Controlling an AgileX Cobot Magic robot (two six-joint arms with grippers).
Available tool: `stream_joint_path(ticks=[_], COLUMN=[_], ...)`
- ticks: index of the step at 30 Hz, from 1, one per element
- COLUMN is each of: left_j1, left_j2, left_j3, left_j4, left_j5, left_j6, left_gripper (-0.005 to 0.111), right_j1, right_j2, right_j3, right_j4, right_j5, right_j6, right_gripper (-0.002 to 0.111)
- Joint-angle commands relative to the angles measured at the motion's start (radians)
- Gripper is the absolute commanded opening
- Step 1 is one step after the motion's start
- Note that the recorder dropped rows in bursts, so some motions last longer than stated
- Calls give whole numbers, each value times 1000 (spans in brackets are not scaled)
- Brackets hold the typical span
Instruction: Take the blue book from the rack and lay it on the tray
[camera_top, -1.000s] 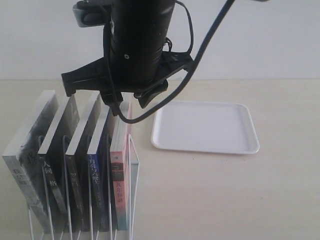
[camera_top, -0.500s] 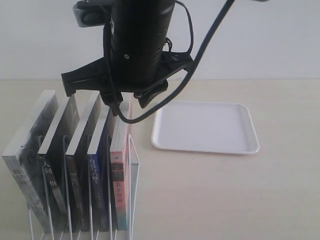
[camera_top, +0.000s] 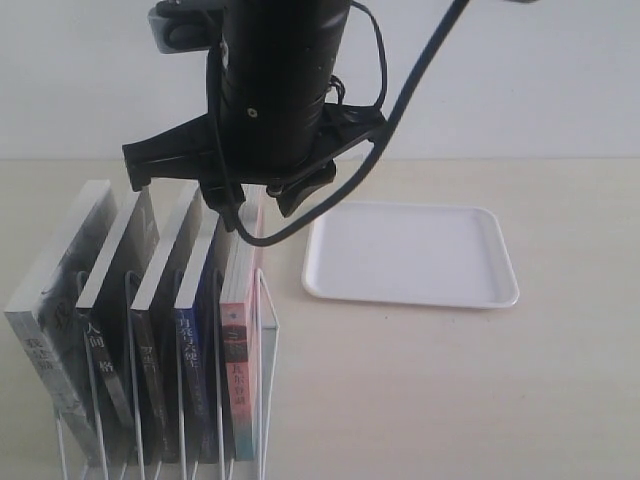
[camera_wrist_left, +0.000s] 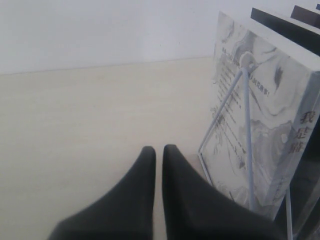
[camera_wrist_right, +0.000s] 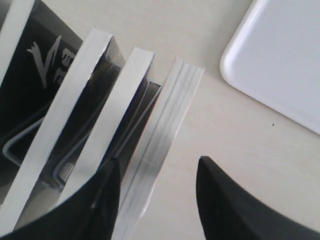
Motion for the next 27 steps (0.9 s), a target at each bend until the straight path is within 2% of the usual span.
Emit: stream_joint_path(ticks=[1,27], left_j1=[4,4], left_j2=[-3,-3], left_j3=[3,3], left_j4=[0,0], left_j5=[1,1], left_j6=[-7,-7], left_gripper=[5,5], right_j1=[-1,-1], right_j2=[-6,-3], right_j3=[-5,-5], right_j4=[-6,-16], right_j5=[4,8], right_j6=[3,67], right_gripper=[46,46])
